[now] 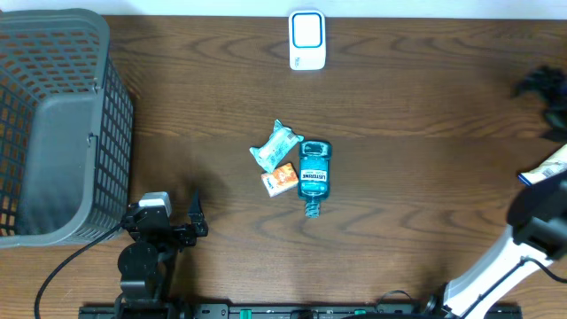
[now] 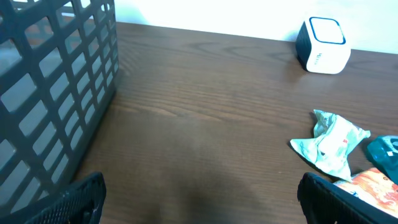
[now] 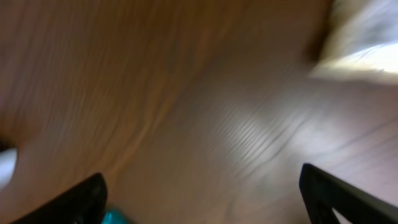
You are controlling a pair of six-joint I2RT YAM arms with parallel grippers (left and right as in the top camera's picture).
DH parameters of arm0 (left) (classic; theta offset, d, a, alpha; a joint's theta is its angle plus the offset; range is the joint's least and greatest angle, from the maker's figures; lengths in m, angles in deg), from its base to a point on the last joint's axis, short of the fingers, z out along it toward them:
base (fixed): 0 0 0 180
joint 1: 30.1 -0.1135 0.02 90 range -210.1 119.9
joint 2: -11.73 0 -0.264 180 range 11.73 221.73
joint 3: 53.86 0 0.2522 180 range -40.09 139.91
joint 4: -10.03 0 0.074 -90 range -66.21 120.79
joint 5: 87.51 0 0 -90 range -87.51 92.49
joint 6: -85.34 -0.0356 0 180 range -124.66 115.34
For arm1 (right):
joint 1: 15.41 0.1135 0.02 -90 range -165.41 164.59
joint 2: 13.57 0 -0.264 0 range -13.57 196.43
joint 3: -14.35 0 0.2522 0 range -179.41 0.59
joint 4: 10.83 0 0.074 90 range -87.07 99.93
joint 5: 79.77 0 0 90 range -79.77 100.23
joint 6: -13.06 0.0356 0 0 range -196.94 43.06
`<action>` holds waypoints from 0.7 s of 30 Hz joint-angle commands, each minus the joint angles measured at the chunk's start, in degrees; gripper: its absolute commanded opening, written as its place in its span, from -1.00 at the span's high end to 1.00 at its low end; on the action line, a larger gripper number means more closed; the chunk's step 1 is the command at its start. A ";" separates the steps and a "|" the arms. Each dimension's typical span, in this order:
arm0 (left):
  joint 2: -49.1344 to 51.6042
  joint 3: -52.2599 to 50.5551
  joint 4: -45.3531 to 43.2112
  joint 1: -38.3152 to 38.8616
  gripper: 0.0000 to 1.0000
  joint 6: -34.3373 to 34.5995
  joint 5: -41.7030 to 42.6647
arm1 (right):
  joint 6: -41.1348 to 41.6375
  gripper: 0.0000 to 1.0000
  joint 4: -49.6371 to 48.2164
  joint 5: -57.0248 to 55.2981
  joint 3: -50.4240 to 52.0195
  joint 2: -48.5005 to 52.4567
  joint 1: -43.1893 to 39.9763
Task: Scan the item barcode
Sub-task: 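Move the right gripper back over the blue mouthwash bottle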
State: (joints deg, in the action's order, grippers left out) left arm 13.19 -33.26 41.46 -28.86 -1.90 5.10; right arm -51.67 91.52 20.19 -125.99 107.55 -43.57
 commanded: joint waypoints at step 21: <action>-0.04 -1.31 0.22 0.09 -0.96 -0.55 -0.52 | -0.33 -0.94 -8.59 -9.49 13.40 0.92 55.65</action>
State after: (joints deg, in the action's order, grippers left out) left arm 13.19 -33.26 41.46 -28.86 -1.90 5.10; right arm -51.93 84.81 14.20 -117.16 108.82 9.19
